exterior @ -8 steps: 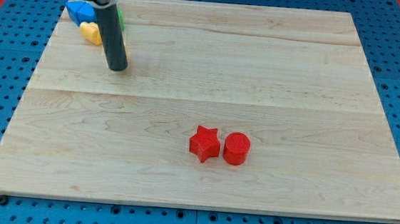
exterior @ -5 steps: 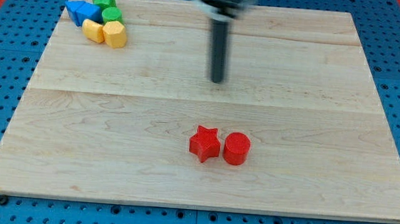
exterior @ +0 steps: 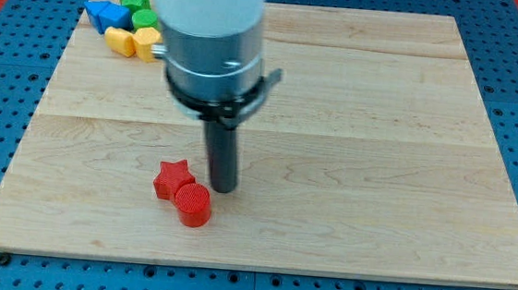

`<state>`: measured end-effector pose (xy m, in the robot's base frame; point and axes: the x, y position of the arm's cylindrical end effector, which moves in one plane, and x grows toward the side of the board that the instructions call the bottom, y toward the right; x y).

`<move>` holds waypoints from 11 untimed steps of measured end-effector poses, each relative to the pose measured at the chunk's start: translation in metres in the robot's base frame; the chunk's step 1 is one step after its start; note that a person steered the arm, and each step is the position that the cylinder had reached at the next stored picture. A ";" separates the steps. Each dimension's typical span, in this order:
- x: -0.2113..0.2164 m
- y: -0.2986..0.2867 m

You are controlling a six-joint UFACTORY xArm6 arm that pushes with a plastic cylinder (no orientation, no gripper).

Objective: Drag the red blocks towards the center left of the board

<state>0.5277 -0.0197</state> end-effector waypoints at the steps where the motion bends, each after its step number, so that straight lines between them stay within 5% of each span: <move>1: 0.032 0.028; 2: 0.055 -0.034; 4: -0.051 -0.067; 5: -0.057 -0.054; 6: -0.002 0.015; 7: 0.081 -0.033; 10: -0.067 -0.171; 11: -0.046 -0.178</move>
<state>0.4820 -0.1982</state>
